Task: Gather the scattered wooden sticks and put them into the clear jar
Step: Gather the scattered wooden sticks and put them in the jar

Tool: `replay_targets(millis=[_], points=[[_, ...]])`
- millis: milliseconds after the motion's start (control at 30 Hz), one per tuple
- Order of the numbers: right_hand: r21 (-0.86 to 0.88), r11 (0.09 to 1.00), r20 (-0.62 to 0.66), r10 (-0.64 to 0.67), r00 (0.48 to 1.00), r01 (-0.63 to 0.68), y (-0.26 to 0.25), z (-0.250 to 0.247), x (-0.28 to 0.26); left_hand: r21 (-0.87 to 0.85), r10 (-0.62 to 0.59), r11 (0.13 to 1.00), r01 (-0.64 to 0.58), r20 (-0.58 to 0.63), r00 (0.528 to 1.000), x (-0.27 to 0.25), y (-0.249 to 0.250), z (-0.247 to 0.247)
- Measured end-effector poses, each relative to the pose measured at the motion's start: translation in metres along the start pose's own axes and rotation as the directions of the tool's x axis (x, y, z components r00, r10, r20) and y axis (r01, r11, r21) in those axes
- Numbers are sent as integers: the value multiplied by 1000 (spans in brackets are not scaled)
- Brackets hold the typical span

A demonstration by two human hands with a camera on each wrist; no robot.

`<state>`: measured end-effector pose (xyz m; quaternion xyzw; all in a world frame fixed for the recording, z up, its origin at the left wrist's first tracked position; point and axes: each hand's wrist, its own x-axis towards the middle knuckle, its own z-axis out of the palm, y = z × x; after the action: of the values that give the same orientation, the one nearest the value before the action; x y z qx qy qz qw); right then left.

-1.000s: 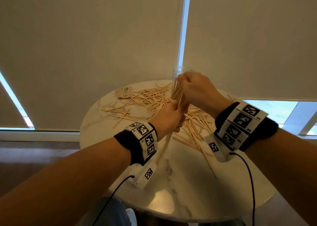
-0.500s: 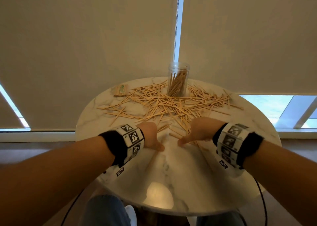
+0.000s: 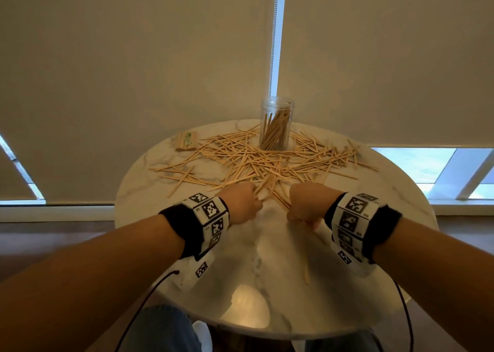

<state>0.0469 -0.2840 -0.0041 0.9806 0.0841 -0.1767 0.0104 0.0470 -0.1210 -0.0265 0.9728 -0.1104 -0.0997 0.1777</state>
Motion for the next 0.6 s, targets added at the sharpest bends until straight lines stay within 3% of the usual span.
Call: replay_targets(millis=[133, 200, 300, 367, 433, 600], points=[[-77, 997, 7, -12, 1000, 13, 0, 2, -6, -390, 3, 921, -25, -55, 998, 8, -3, -7], [-61, 998, 2, -15, 1000, 15, 0, 2, -7, -629, -33, 777, -27, -83, 996, 11, -2, -6], [-61, 998, -29, -27, 999, 26, 1, 2, -7, -874, -123, 484, -50, -124, 985, 11, 8, -6], [-65, 998, -34, -25, 999, 23, 2, 4, -5, -954, -189, 292, -66, -125, 974, 11, 14, -11], [-59, 998, -42, 3, 999, -6, 4, 6, -3, -984, -235, 154, -89, -124, 964, 13, 17, -16], [-43, 998, -32, 41, 999, -43, 10, 8, -1, -987, -248, -21, -157, -147, 958, 12, 15, -24]])
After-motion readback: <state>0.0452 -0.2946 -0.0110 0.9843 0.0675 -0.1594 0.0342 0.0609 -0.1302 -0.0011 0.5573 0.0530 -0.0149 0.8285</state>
